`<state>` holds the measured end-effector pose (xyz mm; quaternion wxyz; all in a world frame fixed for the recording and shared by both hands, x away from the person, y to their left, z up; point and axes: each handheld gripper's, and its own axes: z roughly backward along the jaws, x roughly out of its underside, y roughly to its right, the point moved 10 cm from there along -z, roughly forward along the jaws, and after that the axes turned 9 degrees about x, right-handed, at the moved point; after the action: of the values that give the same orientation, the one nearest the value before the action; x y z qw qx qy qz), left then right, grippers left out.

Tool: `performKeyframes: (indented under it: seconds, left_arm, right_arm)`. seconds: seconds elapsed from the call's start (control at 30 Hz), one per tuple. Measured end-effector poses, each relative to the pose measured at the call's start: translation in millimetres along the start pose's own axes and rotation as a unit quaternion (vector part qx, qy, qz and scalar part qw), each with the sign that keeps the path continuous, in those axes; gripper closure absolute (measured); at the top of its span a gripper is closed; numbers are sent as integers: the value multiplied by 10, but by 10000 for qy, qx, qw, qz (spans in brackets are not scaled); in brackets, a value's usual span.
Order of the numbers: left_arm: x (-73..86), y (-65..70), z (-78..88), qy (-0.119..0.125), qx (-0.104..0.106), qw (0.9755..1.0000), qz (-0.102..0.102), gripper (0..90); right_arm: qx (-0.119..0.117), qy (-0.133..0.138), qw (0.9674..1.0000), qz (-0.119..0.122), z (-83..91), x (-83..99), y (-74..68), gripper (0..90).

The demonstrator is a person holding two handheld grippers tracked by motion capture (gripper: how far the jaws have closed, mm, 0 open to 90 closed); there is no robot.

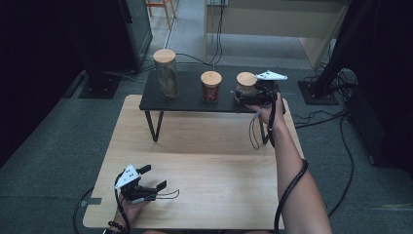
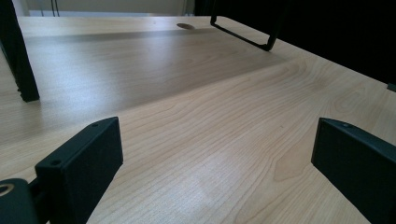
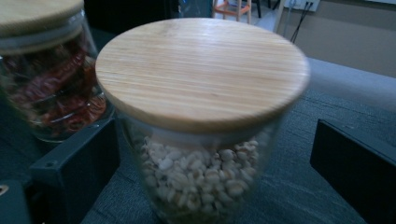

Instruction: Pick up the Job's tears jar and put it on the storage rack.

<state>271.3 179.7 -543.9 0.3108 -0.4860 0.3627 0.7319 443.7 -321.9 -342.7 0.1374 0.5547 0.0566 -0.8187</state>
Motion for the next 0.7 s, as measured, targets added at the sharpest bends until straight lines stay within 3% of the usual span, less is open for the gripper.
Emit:
performKeyframes:
  seconds: [0.2,0.7]
  left_arm:
    - [-2,1,-2,-14,0,10000,-5,21]
    - [0,8,-6,-7,8,10000,-20,21]
  right_arm:
    - [-96,18,10000,2,107,47,97,0]
    - [-99,14,9996,271,418,138,96,0]
